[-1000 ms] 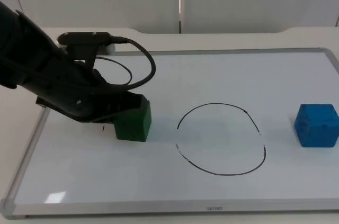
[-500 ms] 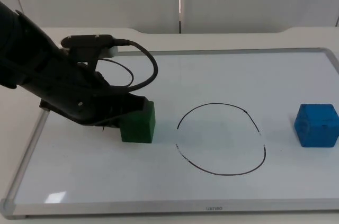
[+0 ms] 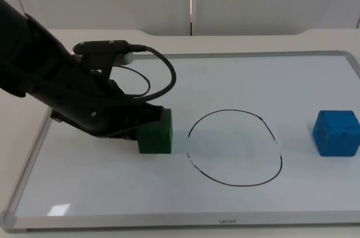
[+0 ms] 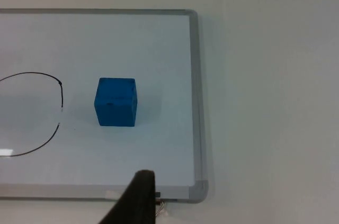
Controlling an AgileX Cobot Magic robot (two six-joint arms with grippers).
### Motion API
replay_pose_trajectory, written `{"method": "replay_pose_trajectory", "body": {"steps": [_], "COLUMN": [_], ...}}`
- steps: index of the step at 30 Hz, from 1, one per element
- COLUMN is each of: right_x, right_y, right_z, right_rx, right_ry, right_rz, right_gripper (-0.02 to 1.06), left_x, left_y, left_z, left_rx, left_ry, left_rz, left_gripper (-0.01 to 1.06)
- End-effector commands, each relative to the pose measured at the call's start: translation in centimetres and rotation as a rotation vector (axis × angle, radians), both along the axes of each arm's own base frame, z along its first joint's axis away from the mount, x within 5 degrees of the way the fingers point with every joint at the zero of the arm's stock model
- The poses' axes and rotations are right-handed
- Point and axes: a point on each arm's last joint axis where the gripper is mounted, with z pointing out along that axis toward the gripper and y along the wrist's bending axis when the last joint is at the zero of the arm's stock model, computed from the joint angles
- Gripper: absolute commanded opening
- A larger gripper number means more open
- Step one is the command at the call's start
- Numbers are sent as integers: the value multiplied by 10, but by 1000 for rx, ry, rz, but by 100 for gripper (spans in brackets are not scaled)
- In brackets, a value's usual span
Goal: Push the two cubes into the marked area.
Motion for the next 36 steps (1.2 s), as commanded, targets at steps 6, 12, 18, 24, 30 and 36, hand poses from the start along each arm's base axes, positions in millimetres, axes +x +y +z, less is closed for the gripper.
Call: {"method": "replay_pose_trajectory", "body": {"steps": [6,12,18,24,30,36], "right_x": [0,0,0,0,0,0], "right_y": [0,0,0,0,0,0], "right_z": [0,0,0,0,0,0], "right_rx": [-4,-4,-4,-4,-4,-4], "right_ry": [-7,-7,-7,-7,-7,-7], "right_rz": [3,3,3,3,3,3], "right_gripper": [105,105,105,105,105,105], "left_x": [-1,-1,-1,-1,-6,-8], "left_y": [-9,-10,-10,-10,-21,-27], "left_z": [3,3,3,3,3,3], "left_rx": [10,8,3,1,16,25], "left_ry": [-34,-32,-28,-26,-47,-60], "left_rz": [10,9,12,13,-17,-28], "left_gripper": [0,0,0,0,0,0]}}
